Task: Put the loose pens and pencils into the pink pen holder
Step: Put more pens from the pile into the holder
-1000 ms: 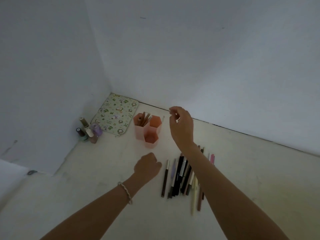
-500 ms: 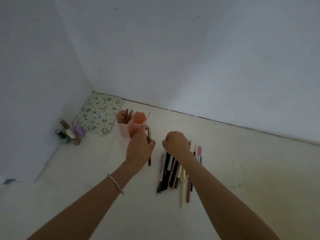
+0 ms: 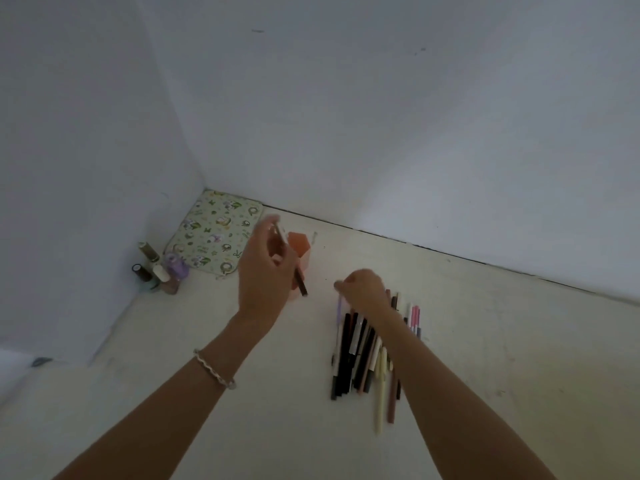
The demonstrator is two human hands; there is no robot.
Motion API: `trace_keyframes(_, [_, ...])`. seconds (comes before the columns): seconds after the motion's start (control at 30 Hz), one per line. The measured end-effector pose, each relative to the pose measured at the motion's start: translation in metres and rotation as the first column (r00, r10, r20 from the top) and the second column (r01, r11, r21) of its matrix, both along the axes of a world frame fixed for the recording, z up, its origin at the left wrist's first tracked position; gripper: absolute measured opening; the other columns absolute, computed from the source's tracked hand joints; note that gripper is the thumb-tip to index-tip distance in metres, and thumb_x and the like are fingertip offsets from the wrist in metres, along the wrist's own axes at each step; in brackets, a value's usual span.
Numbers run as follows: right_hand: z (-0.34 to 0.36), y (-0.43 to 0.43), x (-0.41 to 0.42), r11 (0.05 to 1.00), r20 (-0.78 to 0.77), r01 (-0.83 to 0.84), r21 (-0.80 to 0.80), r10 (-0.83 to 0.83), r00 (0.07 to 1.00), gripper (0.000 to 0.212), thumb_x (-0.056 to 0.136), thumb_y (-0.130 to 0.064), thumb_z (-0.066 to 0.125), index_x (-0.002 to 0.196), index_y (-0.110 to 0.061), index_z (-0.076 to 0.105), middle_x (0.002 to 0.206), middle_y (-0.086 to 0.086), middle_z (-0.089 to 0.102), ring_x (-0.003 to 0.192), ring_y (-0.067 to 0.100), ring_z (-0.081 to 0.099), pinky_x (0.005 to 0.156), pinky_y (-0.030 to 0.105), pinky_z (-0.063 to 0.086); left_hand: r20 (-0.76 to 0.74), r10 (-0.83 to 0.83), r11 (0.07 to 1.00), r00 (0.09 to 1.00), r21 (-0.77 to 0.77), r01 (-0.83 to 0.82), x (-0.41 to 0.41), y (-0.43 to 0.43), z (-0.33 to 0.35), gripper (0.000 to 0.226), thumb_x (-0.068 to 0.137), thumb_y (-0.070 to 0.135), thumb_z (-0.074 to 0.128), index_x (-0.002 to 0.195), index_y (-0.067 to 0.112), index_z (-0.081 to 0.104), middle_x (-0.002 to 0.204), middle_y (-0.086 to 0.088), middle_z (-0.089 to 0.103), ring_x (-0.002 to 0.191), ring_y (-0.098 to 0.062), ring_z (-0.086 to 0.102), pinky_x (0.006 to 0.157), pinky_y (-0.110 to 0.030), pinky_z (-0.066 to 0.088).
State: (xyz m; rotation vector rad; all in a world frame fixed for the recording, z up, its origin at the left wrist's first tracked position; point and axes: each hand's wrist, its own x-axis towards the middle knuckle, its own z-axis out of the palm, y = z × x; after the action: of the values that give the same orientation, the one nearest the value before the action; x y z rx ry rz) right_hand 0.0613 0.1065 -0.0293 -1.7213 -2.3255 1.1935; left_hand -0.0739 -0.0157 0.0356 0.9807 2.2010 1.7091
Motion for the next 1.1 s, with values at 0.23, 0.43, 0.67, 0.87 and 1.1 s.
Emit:
trace_keyframes(0.23, [0.062,0.052,0.009,0.912,-0.58,0.392,-0.121,-0.385,0.718,0.011,0.086,-0.009,0.056,0.076,-0.012,0.061,0.074,0.007,0.072,0.053,0.011,0.054,0.055,0.024,0.042,0.013,0.394,0.895,0.919,0.222,-0.387,-0.07,0.009,0.026,0.043,0.088,0.007,0.055,0.129,0.016,0.05,0.114,-0.005,0.062,0.083,-0.01,0.065,0.068,-0.027,0.058])
trace_keyframes(0.43, [0.092,0.036,-0.013,0.849,-0.777,0.524,-0.067,-0.374,0.506,0.015,0.086,-0.005,0.054,0.083,-0.018,0.061,0.079,0.01,0.072,0.066,0.016,0.063,0.071,0.039,0.052,-0.306,0.213,0.971,0.928,-0.043,-0.237,-0.065,0.01,-0.006,0.028,0.093,0.012,0.059,0.121,0.012,0.06,0.12,-0.007,0.059,0.099,-0.017,0.062,0.08,-0.03,0.054])
trace_keyframes(0.67, [0.114,-0.001,-0.065,0.914,-0.914,0.402,0.049,-0.121,0.388,0.015,0.09,-0.005,0.059,0.091,-0.02,0.062,0.085,0.011,0.07,0.074,0.018,0.065,0.068,0.03,0.056,-0.185,0.315,0.948,0.931,0.012,-0.319,-0.075,-0.012,-0.02,0.027,0.093,0.003,0.047,0.114,0.007,0.063,0.113,-0.009,0.061,0.105,-0.023,0.059,0.091,-0.021,0.048])
trace_keyframes(0.87, [0.081,-0.032,-0.094,0.889,-0.679,0.146,0.434,0.216,0.702,0.009,0.096,-0.013,0.055,0.101,-0.012,0.062,0.089,-0.001,0.067,0.078,0.012,0.062,0.073,0.029,0.054,-0.063,0.291,0.94,0.955,-0.166,-0.297,-0.068,-0.034,-0.026,0.024,0.087,0.001,0.05,0.106,0.011,0.06,0.106,-0.005,0.063,0.087,-0.019,0.061,0.072,-0.004,0.04])
trace_keyframes(1.1, [0.067,-0.031,-0.061,0.872,-0.517,0.058,0.487,0.233,0.824,0.037,0.088,-0.008,0.055,0.122,-0.022,0.057,0.105,-0.008,0.064,0.083,0.005,0.059,0.077,0.02,0.049,-0.026,-0.082,0.784,0.996,-0.619,0.048,-0.014,-0.04,-0.053,0.007,0.09,0.025,0.059,0.095,0.02,0.057,0.098,0.001,0.054,0.082,-0.017,0.059,0.07,-0.027,0.043])
